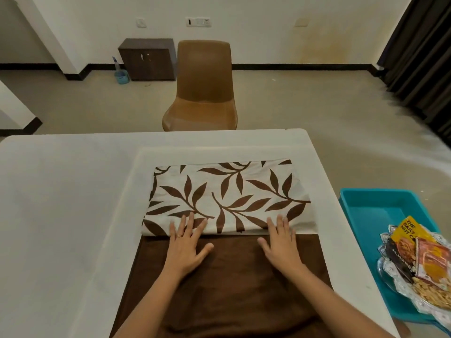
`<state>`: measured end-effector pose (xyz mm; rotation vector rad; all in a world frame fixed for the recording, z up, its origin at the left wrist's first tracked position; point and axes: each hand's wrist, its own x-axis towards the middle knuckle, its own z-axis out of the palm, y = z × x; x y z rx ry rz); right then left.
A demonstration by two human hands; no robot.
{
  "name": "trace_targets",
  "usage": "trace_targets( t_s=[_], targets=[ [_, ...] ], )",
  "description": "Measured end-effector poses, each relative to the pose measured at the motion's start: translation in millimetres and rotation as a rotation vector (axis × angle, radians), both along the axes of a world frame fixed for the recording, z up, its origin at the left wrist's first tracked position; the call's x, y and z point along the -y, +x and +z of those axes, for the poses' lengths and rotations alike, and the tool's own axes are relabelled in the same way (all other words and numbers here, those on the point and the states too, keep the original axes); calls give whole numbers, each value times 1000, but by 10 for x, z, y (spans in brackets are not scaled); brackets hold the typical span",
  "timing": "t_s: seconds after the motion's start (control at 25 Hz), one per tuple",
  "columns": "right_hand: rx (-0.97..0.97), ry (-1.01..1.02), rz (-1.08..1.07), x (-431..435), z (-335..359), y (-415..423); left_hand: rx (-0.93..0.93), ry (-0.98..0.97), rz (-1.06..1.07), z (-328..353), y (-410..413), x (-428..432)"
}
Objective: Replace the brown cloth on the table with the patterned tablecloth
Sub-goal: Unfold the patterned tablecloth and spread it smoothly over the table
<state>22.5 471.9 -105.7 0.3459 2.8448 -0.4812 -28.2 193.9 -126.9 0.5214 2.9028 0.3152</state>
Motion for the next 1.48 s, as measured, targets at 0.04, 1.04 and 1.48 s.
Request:
trace_targets(
  t_s=[0.04,1.04,1.48],
  targets=[
    [2,64,0,5,-46,19,-5,-18,12,18,-27,-7],
    [44,-24,4,1005,-435,130,81,-123,228,-116,-1047,120],
    [205,162,420,85,71,-817,349,-65,982,199,475,-164]
  ],
)
